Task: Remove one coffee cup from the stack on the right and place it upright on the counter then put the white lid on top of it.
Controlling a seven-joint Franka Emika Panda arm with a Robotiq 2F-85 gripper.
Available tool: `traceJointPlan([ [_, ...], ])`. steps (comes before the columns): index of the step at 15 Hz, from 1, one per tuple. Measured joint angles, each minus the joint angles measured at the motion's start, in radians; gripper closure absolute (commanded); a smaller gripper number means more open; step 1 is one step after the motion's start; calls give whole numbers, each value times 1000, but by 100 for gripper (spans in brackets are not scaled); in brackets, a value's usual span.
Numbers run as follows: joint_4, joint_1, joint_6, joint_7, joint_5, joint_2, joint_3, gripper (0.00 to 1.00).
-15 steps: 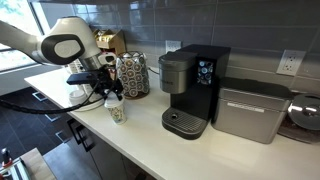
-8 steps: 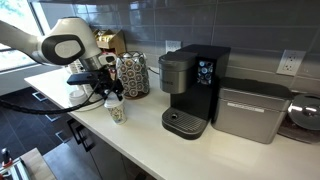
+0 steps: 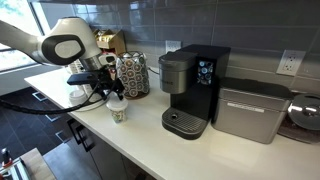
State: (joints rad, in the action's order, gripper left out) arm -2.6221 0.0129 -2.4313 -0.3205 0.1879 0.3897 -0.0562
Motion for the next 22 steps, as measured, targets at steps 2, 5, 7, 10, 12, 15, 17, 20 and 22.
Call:
traceJointPlan([
  [2,0,0,0,-1,0,0,-1,0],
  [5,0,0,0,-3,0,0,-2,0],
  [7,2,-1,0,-13,-2,0,-2,0],
  [10,4,-2,0,-22,-2,0,-2,0],
  [12,6,-3,0,-24,-2,1,-2,0],
  [15,6,-8,5,-24,-2,12,-2,0],
  [17,6,-13,23,-24,-2,32,0,0],
  [20,6,-18,72,-23,-2,86,9,0],
  [22,5,-26,114,-23,-2,136,16,0],
])
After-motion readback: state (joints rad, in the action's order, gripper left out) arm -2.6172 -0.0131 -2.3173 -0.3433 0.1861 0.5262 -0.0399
